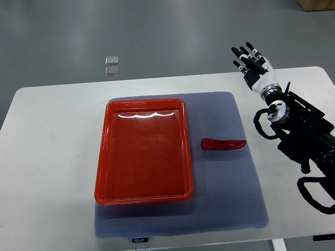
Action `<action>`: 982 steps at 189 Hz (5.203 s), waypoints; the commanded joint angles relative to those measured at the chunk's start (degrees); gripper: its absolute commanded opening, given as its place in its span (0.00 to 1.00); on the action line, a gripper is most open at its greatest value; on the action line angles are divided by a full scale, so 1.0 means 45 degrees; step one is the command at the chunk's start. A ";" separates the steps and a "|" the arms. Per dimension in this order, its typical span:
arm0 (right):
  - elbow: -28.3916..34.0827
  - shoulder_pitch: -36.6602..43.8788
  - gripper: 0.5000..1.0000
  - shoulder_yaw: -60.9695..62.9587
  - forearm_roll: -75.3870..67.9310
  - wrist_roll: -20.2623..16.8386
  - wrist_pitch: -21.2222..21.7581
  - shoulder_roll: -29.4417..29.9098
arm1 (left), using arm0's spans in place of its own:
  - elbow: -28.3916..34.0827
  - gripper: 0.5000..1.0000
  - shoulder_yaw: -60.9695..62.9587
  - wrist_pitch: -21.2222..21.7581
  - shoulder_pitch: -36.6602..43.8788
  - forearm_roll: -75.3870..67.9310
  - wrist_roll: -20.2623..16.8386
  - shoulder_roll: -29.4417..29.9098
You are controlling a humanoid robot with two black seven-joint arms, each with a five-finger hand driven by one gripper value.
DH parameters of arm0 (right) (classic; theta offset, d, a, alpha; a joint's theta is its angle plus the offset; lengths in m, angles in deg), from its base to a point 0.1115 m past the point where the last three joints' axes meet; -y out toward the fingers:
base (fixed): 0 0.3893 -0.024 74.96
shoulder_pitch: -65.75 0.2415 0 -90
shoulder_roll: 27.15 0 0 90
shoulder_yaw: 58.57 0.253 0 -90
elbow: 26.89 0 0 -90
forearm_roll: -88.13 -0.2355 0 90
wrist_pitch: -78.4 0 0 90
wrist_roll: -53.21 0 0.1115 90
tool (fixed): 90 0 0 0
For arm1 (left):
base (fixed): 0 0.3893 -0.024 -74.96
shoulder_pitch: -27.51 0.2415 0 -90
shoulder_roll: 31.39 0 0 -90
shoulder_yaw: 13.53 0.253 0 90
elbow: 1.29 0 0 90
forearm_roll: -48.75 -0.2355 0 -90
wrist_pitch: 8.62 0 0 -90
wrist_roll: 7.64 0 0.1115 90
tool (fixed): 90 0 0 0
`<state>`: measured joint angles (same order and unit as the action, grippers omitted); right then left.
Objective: Place red pepper on red tray
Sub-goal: 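Raise the right hand and rotate it palm-down above the table, then lower the right hand down onto the red chili pepper beside the tray, then close the right hand's fingers around the red chili pepper, then lift the pepper and carry it with the right hand over the tray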
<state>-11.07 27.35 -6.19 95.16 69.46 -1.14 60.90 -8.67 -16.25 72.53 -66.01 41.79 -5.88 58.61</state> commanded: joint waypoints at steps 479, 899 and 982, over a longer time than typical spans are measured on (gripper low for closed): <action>1.1563 0.4063 0.81 -1.4160 1.3750 -0.1677 0.0996 -0.6950 | 0.0018 1.00 0.0058 -0.0007 0.0020 -0.0014 -0.0019 0.0000; 0.8790 0.6211 0.04 -1.2402 1.3731 -0.1404 0.0820 -0.1834 | 0.0018 1.00 0.0058 -0.0007 0.0020 -0.0014 -0.0019 0.0000; 0.7246 0.5195 0.18 -1.2363 1.3731 -0.1130 0.0430 0.0433 | 0.0018 1.00 0.0058 -0.0007 0.0020 -0.0014 -0.0019 0.0000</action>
<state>22.97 51.65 -61.82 157.02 64.38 0.90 62.28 -8.58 -15.99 72.50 -65.92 41.72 -5.98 58.61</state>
